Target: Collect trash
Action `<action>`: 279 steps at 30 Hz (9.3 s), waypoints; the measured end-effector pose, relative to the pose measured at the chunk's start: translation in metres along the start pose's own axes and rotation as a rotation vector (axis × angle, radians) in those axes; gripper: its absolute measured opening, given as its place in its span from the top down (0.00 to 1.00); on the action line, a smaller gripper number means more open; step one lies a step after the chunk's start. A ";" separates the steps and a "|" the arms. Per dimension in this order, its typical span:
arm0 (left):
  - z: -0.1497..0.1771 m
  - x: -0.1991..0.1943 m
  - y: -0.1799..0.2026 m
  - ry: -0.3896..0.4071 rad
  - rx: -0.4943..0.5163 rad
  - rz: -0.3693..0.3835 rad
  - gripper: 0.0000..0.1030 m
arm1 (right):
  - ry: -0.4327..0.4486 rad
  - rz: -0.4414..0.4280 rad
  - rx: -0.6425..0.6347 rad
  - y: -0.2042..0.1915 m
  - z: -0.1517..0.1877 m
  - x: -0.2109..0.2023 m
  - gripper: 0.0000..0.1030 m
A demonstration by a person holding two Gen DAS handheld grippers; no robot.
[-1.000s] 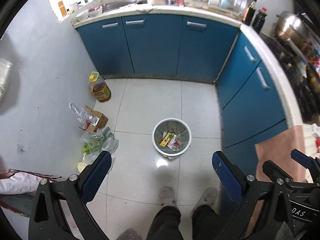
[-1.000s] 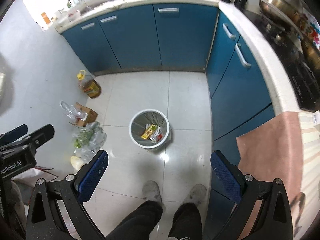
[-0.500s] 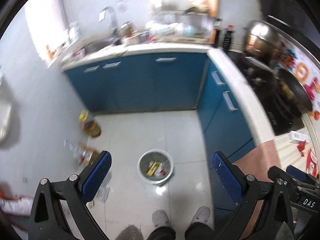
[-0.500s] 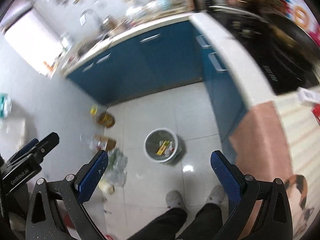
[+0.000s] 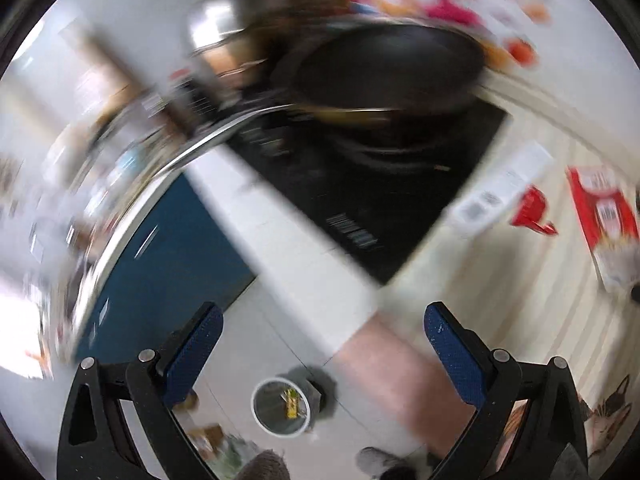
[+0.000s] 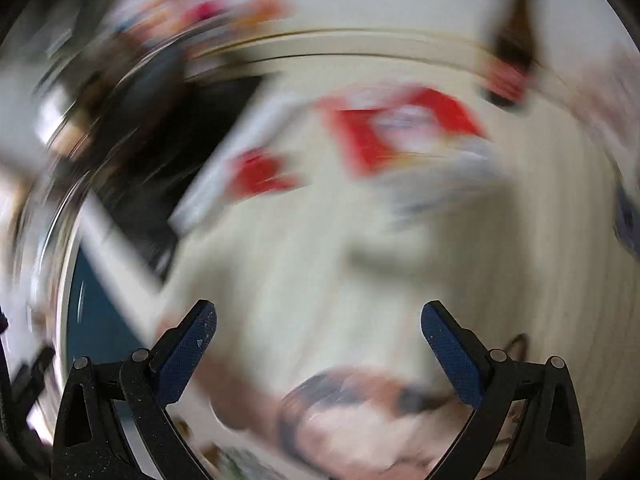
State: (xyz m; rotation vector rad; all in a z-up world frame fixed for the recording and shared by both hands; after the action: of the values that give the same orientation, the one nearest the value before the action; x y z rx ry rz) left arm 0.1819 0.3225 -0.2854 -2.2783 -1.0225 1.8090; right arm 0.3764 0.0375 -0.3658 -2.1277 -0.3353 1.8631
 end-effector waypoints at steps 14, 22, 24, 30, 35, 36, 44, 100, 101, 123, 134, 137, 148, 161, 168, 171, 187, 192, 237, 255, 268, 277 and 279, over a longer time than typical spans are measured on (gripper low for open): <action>-0.110 0.108 0.129 -0.122 0.434 0.149 0.00 | 0.044 -0.032 0.317 0.058 -0.097 0.066 0.28; -0.133 0.124 0.163 -0.150 0.593 0.162 0.02 | 0.148 -0.003 0.253 0.059 -0.125 0.063 0.81; -0.136 0.126 0.168 -0.156 0.611 0.182 0.28 | 0.175 0.006 0.207 0.065 -0.126 0.048 0.83; -0.121 0.117 0.170 -0.175 0.577 0.242 0.50 | 0.146 0.032 0.144 0.094 -0.107 0.025 0.84; -0.074 0.095 0.162 -0.225 0.386 0.318 0.50 | 0.091 0.042 0.121 0.106 -0.080 0.021 0.84; -0.057 0.089 0.158 -0.241 0.331 0.337 0.50 | 0.079 0.046 0.111 0.104 -0.075 0.023 0.84; 0.031 0.055 0.146 -0.319 0.119 0.427 0.50 | -0.012 0.051 0.091 0.097 -0.042 0.044 0.79; 0.470 0.097 -0.165 -0.411 -0.808 0.259 0.59 | -0.104 -0.095 -0.794 -0.217 0.406 0.102 0.92; 0.485 0.113 -0.164 -0.432 -0.841 0.260 0.59 | -0.115 -0.084 -0.812 -0.222 0.416 0.118 0.92; 0.644 0.484 -0.103 -0.575 -1.217 0.441 0.57 | -0.250 0.154 -1.155 -0.214 0.651 0.560 0.91; 0.656 0.468 -0.119 -0.592 -1.232 0.321 0.08 | -0.392 0.151 -1.222 -0.209 0.665 0.559 0.34; 0.657 0.447 -0.125 -0.591 -1.203 0.227 0.08 | -0.367 0.135 -1.302 -0.210 0.665 0.540 0.15; 0.629 0.315 -0.149 -0.445 -1.186 -0.023 0.00 | -0.278 0.013 -1.487 -0.210 0.659 0.422 0.00; 0.588 0.080 -0.166 -0.287 -1.133 -0.126 0.00 | -0.137 -0.149 -1.468 -0.206 0.608 0.172 0.00; 0.565 -0.057 -0.149 -0.198 -1.085 -0.128 0.00 | -0.059 -0.242 -1.421 -0.182 0.569 0.006 0.00; 0.557 -0.107 -0.144 -0.154 -1.071 -0.140 0.00 | -0.029 -0.280 -1.426 -0.171 0.555 -0.055 0.00; 0.503 -0.266 -0.123 0.000 -1.053 -0.148 0.00 | -0.155 -0.508 -1.400 -0.134 0.489 -0.253 0.00; 0.488 -0.292 -0.120 0.082 -1.060 -0.096 0.00 | -0.251 -0.554 -1.415 -0.134 0.478 -0.277 0.00; 0.475 -0.323 -0.088 0.144 -1.060 0.104 0.00 | -0.395 -0.559 -1.470 -0.114 0.468 -0.304 0.00; 0.483 -0.319 -0.076 0.132 -1.042 0.120 0.00 | -0.368 -0.530 -1.455 -0.103 0.462 -0.301 0.00; 0.475 -0.318 -0.078 0.131 -1.032 0.139 0.00 | -0.361 -0.518 -1.440 -0.102 0.454 -0.301 0.00; 0.474 -0.318 -0.078 0.131 -1.031 0.140 0.00 | -0.367 -0.521 -1.444 -0.103 0.455 -0.302 0.00; 0.473 -0.318 -0.078 0.131 -1.032 0.140 0.00 | -0.370 -0.522 -1.447 -0.103 0.456 -0.302 0.00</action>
State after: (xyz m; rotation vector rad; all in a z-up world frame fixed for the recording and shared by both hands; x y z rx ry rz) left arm -0.3023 0.0533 -0.1298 -2.9523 -2.1748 1.2444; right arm -0.1141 0.0536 -0.1040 -1.8005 -2.6277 1.7554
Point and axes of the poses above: each gripper's, at about its wrist camera, not at the fingertips, and x roughly the way its jaws point, y to its right, z to its underside, the point moved 5 cm from there along x, roughly the way its jaws point, and after that the axes turned 12 degrees about x, right-handed, at the moved point
